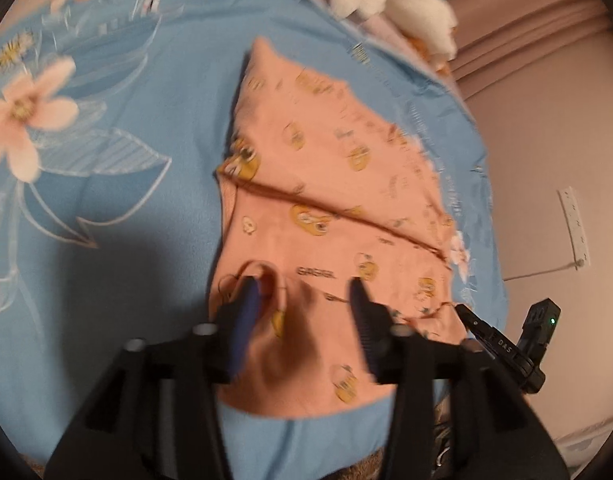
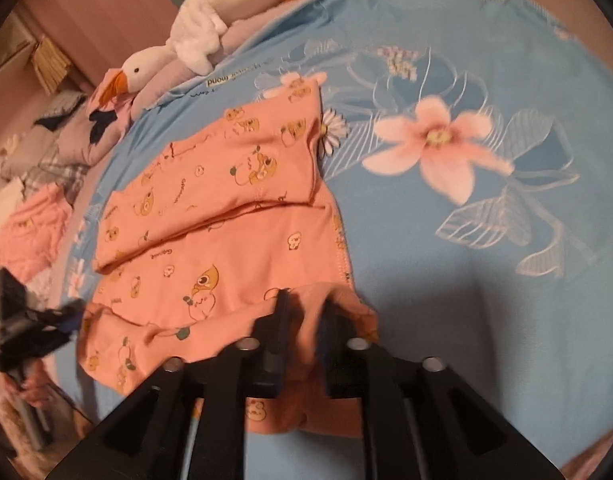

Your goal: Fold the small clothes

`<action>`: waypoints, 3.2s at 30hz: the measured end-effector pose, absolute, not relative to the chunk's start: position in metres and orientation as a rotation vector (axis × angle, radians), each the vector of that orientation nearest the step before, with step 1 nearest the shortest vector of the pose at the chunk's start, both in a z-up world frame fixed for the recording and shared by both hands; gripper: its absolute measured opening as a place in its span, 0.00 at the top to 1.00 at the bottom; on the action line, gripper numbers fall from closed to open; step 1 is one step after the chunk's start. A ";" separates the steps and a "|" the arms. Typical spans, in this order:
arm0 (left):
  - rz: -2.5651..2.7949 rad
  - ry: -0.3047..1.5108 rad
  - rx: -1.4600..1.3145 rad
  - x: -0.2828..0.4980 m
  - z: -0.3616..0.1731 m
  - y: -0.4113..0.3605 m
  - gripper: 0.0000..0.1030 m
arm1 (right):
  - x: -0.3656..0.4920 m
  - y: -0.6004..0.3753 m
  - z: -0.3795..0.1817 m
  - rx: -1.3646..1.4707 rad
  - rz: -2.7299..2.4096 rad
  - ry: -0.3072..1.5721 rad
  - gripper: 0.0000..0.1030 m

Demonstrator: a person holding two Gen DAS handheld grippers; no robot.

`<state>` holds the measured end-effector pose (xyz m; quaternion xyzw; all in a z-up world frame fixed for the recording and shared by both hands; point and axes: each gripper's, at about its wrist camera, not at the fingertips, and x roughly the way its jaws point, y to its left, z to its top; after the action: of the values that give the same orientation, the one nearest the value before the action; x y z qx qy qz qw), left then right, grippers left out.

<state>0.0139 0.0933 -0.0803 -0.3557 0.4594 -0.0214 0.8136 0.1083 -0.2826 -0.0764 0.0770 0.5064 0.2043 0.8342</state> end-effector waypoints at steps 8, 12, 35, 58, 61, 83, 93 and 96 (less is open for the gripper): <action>-0.017 1.076 -0.707 -0.022 -0.093 0.080 0.44 | 0.076 -0.292 -0.055 0.114 0.455 1.002 0.45; -0.033 1.103 -0.763 -0.025 -0.105 0.077 0.46 | 0.065 -0.287 -0.059 0.118 0.509 1.028 0.45; -0.084 0.927 -0.847 0.050 -0.081 0.092 0.93 | 0.110 -0.249 -0.077 0.211 0.607 1.034 0.56; 0.011 0.886 -0.699 0.049 -0.080 0.115 0.58 | 0.138 -0.304 -0.073 0.195 0.473 0.999 0.49; -0.028 0.904 -0.663 0.057 -0.084 0.103 0.58 | 0.136 -0.296 -0.078 0.164 0.498 1.017 0.49; 0.041 0.883 -0.531 0.059 -0.083 0.080 0.95 | 0.137 -0.275 -0.073 0.095 0.519 0.973 0.95; 0.029 0.799 -0.593 0.025 -0.053 0.081 0.96 | 0.112 -0.283 -0.046 0.086 0.502 0.892 0.95; 0.030 0.780 -0.604 0.016 -0.046 0.077 0.96 | 0.105 -0.285 -0.038 0.103 0.510 0.868 0.95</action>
<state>0.0161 0.0774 -0.0463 -0.2897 0.3744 0.0144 0.8807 0.1050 -0.2853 -0.0384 0.0493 0.4159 0.2440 0.8747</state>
